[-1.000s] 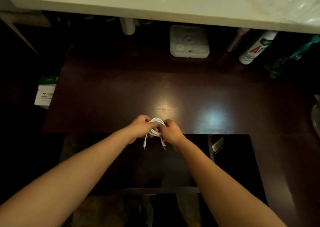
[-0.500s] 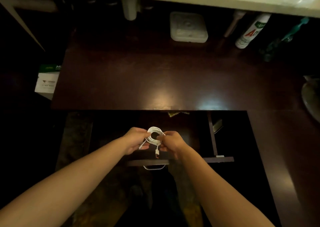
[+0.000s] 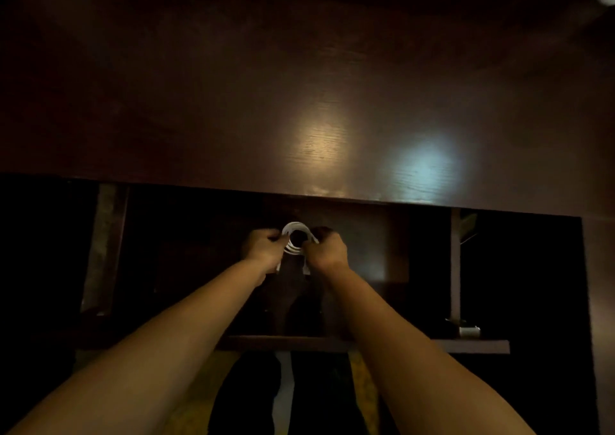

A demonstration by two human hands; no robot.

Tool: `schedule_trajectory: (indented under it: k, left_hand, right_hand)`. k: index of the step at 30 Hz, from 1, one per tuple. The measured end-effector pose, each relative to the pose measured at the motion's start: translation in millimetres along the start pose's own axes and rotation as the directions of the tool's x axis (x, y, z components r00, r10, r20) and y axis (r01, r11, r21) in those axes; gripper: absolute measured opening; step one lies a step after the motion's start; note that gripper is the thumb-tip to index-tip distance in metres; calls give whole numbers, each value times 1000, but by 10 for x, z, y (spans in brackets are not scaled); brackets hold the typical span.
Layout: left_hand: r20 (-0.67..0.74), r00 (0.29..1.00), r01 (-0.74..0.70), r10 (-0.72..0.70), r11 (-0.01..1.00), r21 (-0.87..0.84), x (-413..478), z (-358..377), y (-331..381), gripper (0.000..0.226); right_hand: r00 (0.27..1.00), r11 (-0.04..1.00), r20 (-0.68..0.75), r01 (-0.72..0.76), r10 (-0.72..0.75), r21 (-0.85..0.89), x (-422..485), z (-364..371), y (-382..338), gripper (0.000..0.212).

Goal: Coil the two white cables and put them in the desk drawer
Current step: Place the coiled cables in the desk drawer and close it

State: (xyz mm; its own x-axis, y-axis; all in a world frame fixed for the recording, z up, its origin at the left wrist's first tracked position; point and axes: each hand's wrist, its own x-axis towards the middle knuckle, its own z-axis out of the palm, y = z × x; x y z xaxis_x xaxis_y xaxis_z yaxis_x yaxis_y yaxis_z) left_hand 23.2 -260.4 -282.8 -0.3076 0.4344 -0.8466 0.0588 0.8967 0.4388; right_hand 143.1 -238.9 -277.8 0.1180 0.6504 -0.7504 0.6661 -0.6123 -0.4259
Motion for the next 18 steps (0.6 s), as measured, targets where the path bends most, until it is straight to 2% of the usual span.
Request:
schedule_trajectory:
  k: [2,7,10,13,16,18]
  left_hand:
    - [-9,1000,25,-24,999,33,77,15,17,40]
    - [-29,998,65,-61,984,166,141,-51,85,42]
    - [-12,997,83,-82,974,211,119,-158,117,41]
    - [0,1000,24,-26,951,308,38,-339,191,41]
    - [15,998,-60,58,933,355,-150,-565,240,41]
    - [28,993,-115,113,917,382,-345,-695,246,31]
  right_hand:
    - [1000,998,6,22,-21,-61,101,23,-18,37]
    - [997,997,73,-3,9,-76,221,69,-65,40]
    - [996,989,80,43,-32,-142,193,0,-107,40]
    - [997,974,55,61,-50,-217,98,-120,-160,39]
    - [999,984,-13,31,-34,-174,-136,-255,-208,35]
    - [996,993,-80,31,-40,-117,-367,-342,-230,36]
